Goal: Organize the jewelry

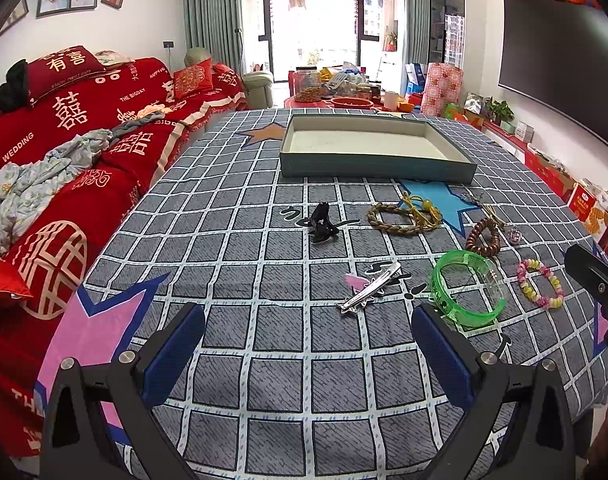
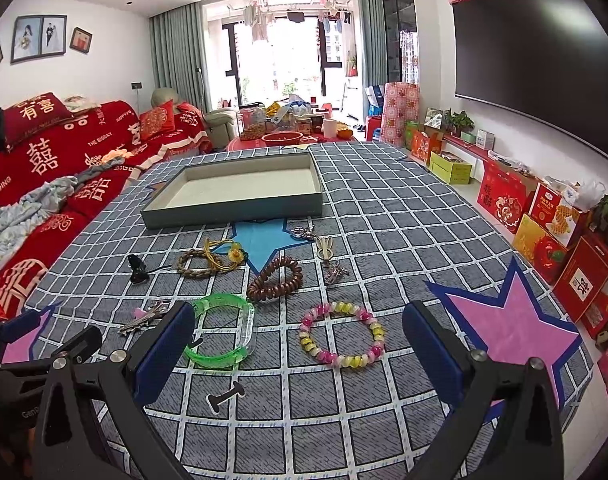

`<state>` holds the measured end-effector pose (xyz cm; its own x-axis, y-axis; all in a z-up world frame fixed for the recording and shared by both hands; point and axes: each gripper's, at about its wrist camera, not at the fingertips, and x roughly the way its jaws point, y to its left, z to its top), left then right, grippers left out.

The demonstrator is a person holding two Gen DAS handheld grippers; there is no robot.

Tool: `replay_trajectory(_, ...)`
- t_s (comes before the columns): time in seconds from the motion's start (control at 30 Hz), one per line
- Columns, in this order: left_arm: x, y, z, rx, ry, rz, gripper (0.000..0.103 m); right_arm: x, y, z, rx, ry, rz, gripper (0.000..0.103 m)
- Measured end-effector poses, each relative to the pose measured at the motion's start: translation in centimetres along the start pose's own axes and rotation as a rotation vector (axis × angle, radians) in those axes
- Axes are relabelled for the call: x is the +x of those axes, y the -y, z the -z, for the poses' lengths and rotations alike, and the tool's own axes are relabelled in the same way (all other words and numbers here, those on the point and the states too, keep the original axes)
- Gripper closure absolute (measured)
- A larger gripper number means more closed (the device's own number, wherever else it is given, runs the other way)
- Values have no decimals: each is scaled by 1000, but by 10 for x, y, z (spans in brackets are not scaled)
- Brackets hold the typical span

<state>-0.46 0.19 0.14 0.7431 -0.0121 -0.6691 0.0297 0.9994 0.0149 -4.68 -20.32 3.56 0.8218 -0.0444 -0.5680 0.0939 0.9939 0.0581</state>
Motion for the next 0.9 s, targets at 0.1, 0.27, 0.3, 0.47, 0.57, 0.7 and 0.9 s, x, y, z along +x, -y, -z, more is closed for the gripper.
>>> replay_trajectory(0.1, 0, 0, 0, -1, 1, 0, 0, 1, -1, 0, 0, 1, 0, 0)
replay_trajectory(0.27, 0, 0, 0, 0, 0, 0, 0, 1, -2, 0, 0, 2, -1, 0)
replay_trajectory(0.3, 0, 0, 0, 1, 0, 0, 0, 1, -1, 0, 0, 1, -1, 0)
replay_trajectory(0.47, 0, 0, 0, 0, 0, 0, 0, 1, -2, 0, 1, 1, -1, 0)
replay_trajectory(0.57, 0, 0, 0, -1, 0, 0, 0, 1, -2, 0, 1, 2, -1, 0)
replay_trajectory(0.7, 0, 0, 0, 1, 1, 0, 0, 1, -1, 0, 2, 1, -2, 0)
replay_trajectory(0.9, 0, 0, 0, 0, 0, 0, 0, 1, -1, 0, 1, 1, -2, 0)
